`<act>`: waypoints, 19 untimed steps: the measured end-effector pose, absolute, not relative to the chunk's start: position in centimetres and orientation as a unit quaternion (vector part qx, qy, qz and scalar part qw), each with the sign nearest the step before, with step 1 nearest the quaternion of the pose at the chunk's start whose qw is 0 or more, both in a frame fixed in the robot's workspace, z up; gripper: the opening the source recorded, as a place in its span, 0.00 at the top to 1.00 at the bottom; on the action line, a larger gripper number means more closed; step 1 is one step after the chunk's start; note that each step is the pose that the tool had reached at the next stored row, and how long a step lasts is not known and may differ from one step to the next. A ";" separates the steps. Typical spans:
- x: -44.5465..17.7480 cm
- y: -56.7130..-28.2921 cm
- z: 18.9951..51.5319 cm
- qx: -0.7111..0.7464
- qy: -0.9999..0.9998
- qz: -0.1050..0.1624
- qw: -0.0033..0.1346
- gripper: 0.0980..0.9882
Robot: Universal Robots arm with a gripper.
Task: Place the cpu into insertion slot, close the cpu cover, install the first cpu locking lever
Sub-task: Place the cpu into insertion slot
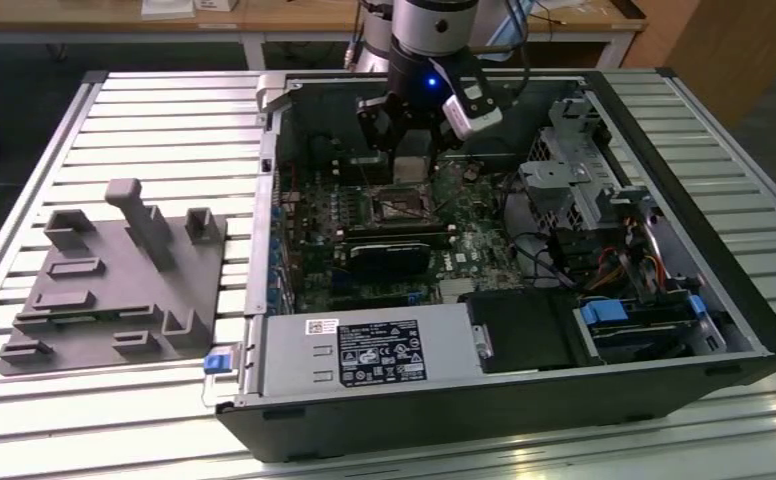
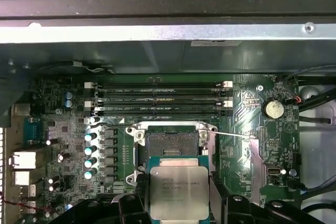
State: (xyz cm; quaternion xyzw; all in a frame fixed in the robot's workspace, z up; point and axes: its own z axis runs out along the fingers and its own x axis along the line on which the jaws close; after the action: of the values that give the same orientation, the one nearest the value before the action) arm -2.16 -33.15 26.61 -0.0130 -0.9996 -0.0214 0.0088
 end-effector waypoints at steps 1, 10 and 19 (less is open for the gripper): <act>-2.2 -33.2 26.6 -0.013 -1.000 -0.021 0.009 0.51; -2.2 -33.2 26.5 -0.059 -0.998 -0.022 0.008 0.51; -2.2 -33.2 26.4 -0.140 -0.990 -0.022 0.006 0.51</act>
State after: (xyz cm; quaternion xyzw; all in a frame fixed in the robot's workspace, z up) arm -2.16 -33.15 26.35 -0.1400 -0.9899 -0.0223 0.0060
